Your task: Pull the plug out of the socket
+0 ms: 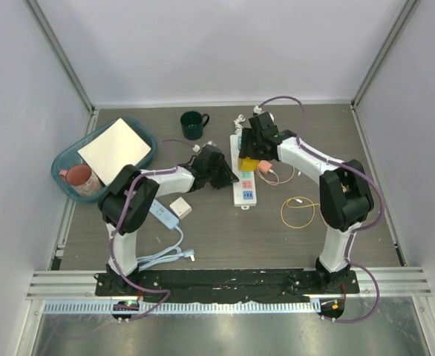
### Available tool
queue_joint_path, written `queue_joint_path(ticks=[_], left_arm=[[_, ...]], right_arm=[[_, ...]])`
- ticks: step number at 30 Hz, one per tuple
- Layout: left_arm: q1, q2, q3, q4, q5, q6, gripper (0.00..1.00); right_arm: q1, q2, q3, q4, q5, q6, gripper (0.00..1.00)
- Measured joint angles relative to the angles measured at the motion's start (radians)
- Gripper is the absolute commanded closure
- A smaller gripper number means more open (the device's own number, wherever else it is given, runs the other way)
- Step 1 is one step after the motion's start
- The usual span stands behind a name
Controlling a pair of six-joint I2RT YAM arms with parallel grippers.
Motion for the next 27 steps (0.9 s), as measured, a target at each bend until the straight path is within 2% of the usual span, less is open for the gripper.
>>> queue_joint_path(ticks=[4,11,15,22,27], left_arm=[[0.001,-0.072,-0.037,-0.048,-0.035,0.024,0.73],[0.021,-0.216,-0.033,-0.341,-0.104,0.124,0.72],[0.029,-0.253,-0.032,-0.418,-0.126,0.151,0.73],[0.036,-0.264,-0.038,-0.479,-0.152,0.182,0.7],[0.042,-0.331,-0.136,-0.38,-0.078,0.169,0.72]], right_arm=[[0.027,-0.013,-0.029,0.029,-0.023,0.035,0.99],[0.103,-0.015,-0.033,0.052,-0.07,0.085,0.99],[0.122,-0.019,-0.032,0.053,-0.078,0.093,0.99],[0.133,-0.022,-0.016,0.018,-0.043,0.079,0.99],[0.145,-0.023,0.003,0.009,-0.017,0.076,0.99]])
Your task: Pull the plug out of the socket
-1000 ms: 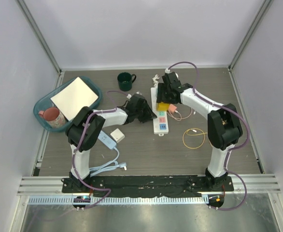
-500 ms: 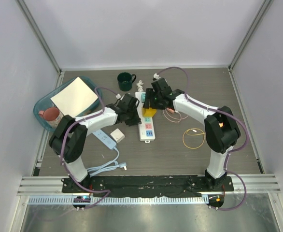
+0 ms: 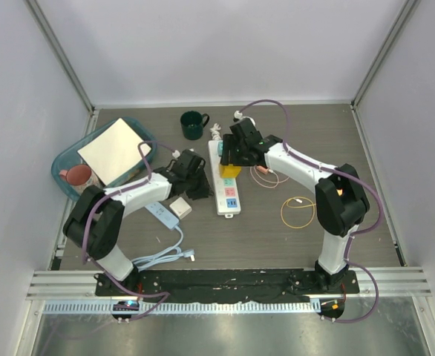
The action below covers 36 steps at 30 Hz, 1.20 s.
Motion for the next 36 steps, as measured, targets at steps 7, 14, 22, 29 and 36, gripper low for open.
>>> queue_joint_path(ticks=[7,14,22,29,36], left_arm=[[0.003,-0.038,-0.137,0.238,0.175,-0.08,0.79],[0.003,-0.038,-0.156,0.383,0.247,-0.127,0.77],[0.002,-0.008,-0.187,0.556,0.277,-0.164,0.78],[-0.005,0.093,-0.187,0.605,0.255,-0.183,0.8],[-0.02,0.114,-0.174,0.608,0.19,-0.187,0.8]], right_arm=[[0.013,0.0,0.005,-0.023,0.026,-0.018,0.99],[0.018,0.0,0.005,-0.025,0.051,-0.027,0.99],[0.042,0.0,0.006,-0.019,0.05,-0.016,0.99],[0.06,0.001,0.008,-0.032,0.069,-0.018,0.99],[0.066,0.002,0.018,-0.058,0.108,-0.018,0.99]])
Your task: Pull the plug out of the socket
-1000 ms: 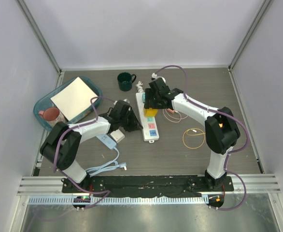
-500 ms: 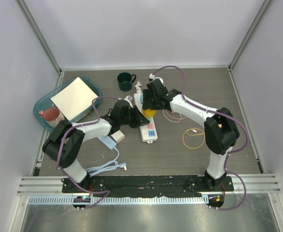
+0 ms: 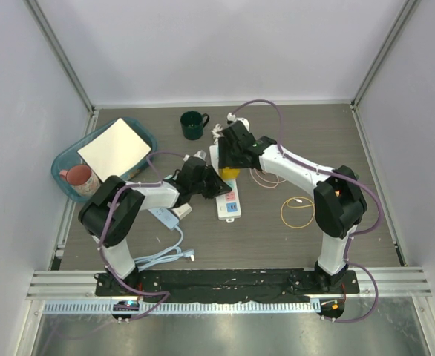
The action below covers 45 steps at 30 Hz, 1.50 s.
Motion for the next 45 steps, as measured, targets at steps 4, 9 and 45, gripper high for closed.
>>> queue_joint_path(ticks=[4,9,45], left_arm=[[0.0,0.03,0.016,0.029,-0.014,-0.007,0.81],[0.0,0.053,0.026,0.06,-0.017,-0.02,0.8],[0.005,-0.278,0.093,-0.455,-0.09,0.198,0.39]], right_arm=[[0.006,-0.001,0.069,0.005,0.011,-0.009,0.99],[0.008,-0.02,0.13,0.011,0.047,-0.053,0.99],[-0.232,-0.042,-0.13,0.107,-0.1,-0.06,0.19]])
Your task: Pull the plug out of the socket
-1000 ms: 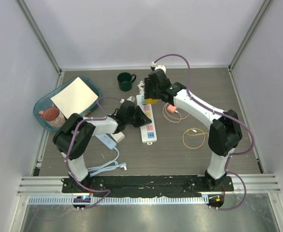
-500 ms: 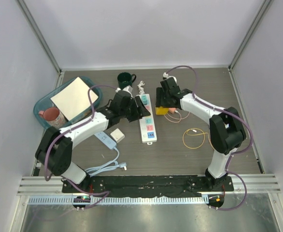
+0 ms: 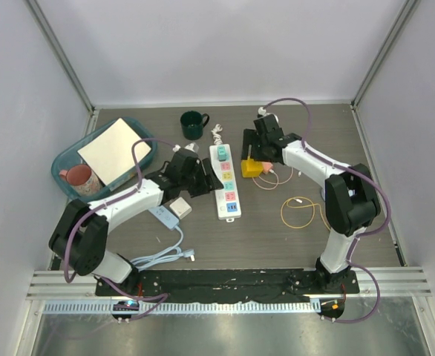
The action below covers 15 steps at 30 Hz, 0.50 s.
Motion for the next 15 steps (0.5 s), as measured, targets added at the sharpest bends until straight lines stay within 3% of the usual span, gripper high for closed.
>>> queue_joint_path(ticks=[4,15], left_arm=[[0.002,0.0,-0.024,0.005,0.0,-0.003,0.39],[0.006,-0.003,-0.099,0.084,0.0,-0.021,0.42]], right_arm=[[0.0,-0.006,0.053,-0.018,0.019,0.001,0.17],[0.045,-0.001,0.19,-0.055,0.029,0.001,0.27]])
